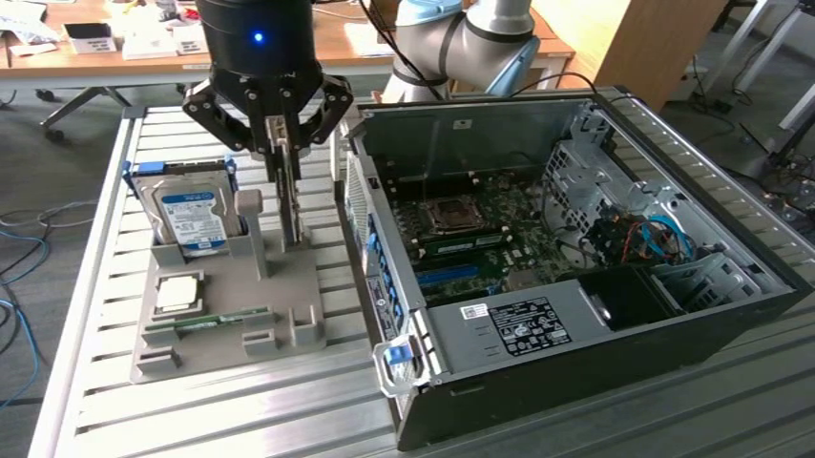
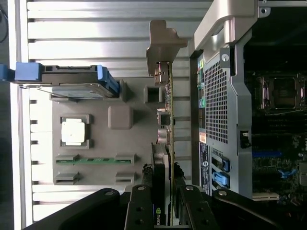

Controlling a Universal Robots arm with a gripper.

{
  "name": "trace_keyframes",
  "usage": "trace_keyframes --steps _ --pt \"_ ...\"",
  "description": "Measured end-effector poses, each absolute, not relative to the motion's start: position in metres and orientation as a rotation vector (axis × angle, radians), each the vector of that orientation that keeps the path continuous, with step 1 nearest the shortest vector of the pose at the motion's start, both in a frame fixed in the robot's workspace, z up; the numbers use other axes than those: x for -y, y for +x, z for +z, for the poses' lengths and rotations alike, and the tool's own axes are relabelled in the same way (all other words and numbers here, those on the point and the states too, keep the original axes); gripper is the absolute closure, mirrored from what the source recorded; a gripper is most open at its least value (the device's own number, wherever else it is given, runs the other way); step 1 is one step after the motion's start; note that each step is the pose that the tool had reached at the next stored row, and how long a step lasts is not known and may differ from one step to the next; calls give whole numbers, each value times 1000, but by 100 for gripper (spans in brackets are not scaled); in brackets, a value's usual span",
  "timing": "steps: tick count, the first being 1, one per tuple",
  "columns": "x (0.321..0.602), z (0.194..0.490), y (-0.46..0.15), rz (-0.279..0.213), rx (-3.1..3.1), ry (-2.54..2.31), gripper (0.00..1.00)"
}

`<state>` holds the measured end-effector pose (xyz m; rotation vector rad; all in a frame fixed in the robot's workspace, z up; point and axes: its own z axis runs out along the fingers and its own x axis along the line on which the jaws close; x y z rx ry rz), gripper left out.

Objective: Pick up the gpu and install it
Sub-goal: 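Pick up the gpu and move the gpu toward the slot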

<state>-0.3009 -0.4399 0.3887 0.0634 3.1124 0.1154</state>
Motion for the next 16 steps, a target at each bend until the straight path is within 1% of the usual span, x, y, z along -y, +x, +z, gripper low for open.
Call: trace_keyframes --steps 16 --pt "440 407 -301 116 -3112 63 73"
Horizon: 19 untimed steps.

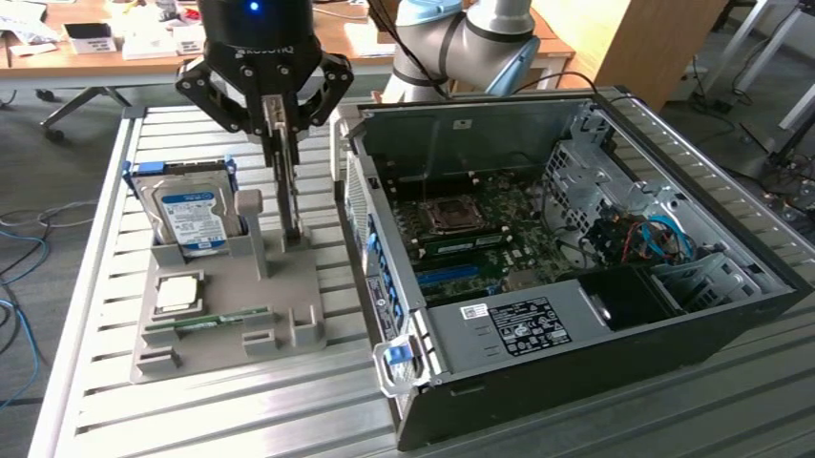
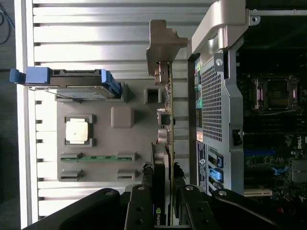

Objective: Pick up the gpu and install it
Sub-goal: 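Pick up the gpu and move the gpu toward the slot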

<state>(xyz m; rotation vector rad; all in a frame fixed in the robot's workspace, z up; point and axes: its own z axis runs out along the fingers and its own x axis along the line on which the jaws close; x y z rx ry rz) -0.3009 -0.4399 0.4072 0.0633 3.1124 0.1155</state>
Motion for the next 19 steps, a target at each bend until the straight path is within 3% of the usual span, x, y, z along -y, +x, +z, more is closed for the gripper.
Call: trace_keyframes --steps 19 --pt "440 414 -301 115 -3112 63 73"
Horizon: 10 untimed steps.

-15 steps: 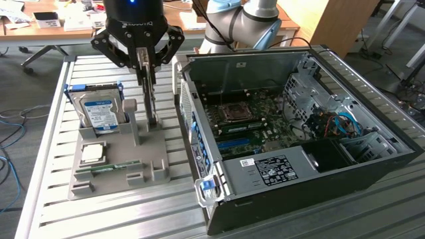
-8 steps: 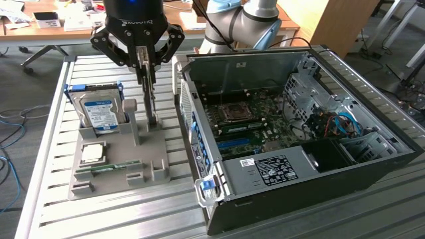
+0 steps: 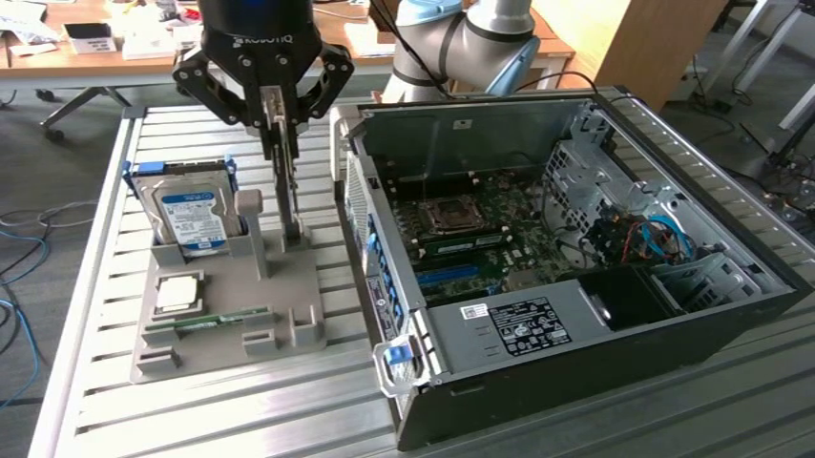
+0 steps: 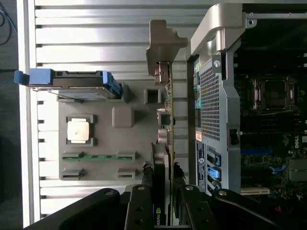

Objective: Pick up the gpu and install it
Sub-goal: 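Pick up the gpu and move the gpu toward the slot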

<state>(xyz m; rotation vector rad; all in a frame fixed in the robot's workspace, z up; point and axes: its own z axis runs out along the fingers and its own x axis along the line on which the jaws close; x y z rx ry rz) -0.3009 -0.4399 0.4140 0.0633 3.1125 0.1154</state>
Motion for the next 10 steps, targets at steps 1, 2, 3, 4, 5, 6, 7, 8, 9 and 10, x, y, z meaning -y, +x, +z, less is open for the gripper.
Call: trace_keyframes --steps 1,2,3,4,5,6,7,8,9,10 --pt "440 414 -301 115 -3112 63 73" --pt "440 415 -301 115 -3112 63 73" --pt "440 415 -301 115 -3112 63 73" --pt "440 415 -301 116 -3112 63 73" --pt "440 415 -301 115 -3112 63 73" --pt "440 415 -301 116 -3112 63 73" --pt "440 415 -301 115 -3112 63 73" --pt "440 415 -301 115 -3112 64 73" --pt "440 415 -301 115 -3113 63 73" --pt "440 416 -300 115 -3113 63 73"
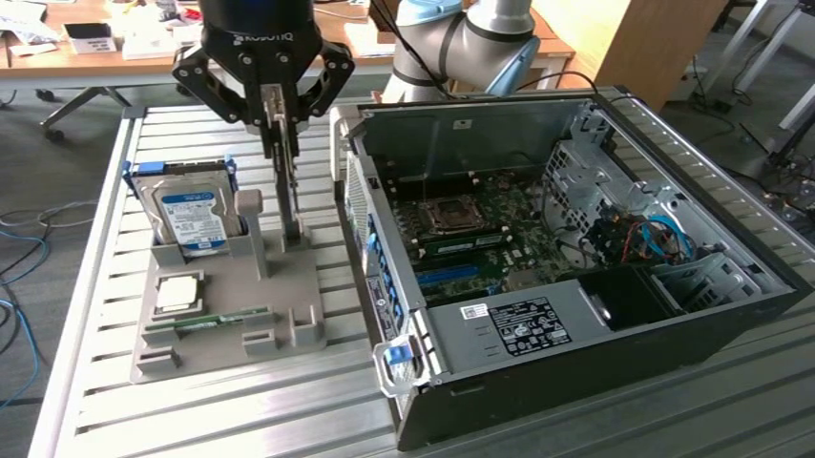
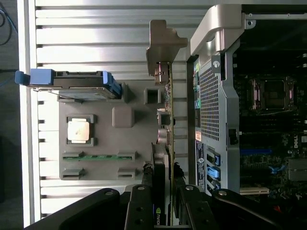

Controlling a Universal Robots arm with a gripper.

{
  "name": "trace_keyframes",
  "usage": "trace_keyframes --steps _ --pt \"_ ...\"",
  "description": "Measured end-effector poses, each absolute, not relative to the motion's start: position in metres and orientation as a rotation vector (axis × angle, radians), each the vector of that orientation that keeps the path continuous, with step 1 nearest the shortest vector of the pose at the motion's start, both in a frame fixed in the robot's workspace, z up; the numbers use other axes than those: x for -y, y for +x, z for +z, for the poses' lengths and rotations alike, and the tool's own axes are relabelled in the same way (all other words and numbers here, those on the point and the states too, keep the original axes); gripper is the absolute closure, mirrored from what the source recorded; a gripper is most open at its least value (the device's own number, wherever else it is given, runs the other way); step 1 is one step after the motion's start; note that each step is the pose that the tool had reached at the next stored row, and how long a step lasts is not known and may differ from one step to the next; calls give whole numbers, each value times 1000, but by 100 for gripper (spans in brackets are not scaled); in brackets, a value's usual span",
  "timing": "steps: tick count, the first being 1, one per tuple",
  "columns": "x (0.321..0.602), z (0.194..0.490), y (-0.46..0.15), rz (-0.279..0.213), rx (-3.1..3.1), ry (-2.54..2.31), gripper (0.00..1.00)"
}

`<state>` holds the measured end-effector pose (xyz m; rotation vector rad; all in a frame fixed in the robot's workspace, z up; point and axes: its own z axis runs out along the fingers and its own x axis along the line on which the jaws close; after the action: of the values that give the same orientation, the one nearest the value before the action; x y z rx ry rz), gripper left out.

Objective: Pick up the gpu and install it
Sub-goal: 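Pick up the gpu and move the gpu toward the slot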

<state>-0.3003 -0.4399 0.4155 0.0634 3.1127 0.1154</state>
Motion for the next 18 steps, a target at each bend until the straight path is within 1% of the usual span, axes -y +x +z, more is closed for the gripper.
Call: trace_keyframes --steps 18 --pt "440 416 -286 118 -3112 64 73"
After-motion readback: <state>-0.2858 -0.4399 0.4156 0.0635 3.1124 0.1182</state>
